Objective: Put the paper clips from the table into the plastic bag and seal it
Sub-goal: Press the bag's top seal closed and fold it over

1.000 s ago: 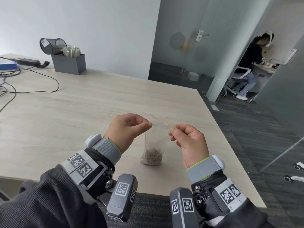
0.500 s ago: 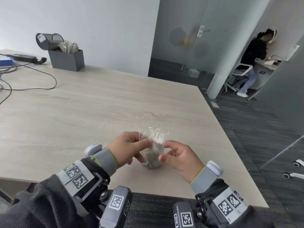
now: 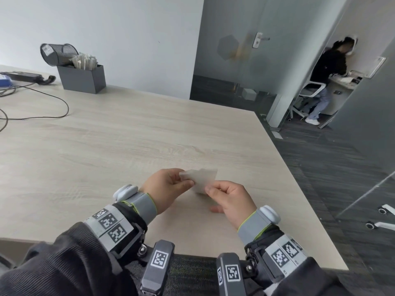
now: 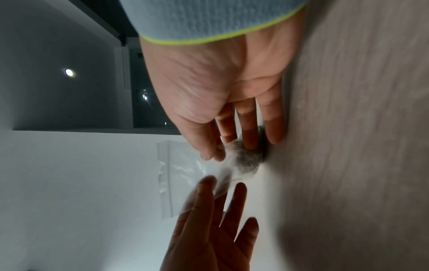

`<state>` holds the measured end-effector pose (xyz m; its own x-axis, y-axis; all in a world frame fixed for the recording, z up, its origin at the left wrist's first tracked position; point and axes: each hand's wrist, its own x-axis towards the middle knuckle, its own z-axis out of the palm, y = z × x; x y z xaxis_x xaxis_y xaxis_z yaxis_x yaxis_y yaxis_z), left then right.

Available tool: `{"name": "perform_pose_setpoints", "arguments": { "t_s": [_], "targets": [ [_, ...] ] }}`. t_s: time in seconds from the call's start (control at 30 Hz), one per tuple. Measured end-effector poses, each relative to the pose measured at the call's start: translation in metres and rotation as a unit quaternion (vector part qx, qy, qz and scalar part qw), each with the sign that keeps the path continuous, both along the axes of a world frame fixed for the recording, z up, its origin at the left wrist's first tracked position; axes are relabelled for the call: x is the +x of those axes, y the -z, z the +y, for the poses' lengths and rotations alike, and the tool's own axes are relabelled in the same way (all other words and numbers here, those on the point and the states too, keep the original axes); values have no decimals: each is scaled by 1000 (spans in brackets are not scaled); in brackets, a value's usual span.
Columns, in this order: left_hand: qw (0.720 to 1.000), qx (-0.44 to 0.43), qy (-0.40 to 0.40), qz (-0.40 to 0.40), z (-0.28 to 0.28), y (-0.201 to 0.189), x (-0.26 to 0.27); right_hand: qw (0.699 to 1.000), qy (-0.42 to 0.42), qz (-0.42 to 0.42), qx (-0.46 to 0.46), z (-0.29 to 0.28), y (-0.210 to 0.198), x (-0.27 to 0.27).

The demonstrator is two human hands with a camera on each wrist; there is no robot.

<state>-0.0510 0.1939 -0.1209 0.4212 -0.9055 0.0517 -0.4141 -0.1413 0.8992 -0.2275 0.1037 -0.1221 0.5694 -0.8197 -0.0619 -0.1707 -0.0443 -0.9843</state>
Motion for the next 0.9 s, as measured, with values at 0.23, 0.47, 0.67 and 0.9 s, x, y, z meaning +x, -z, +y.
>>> {"name": "perform_pose_setpoints", "arguments": {
  "t_s": [0.23,0.47,0.67,0.9],
  "targets": [
    [998,49,-29,-18,2,6,-9,995,20,68,-72,0,9,-3],
    [988,39,-58,-138,-2,10,-20,956,2,157,-247,-1,23,-9],
    [962,-7,32,-271,-2,28,-17,898,12,205,-389,-3,33,-17],
    [930,96,104,-340,-4,31,-28,853,-120,311,-402,0,30,-12]
  ]
}}
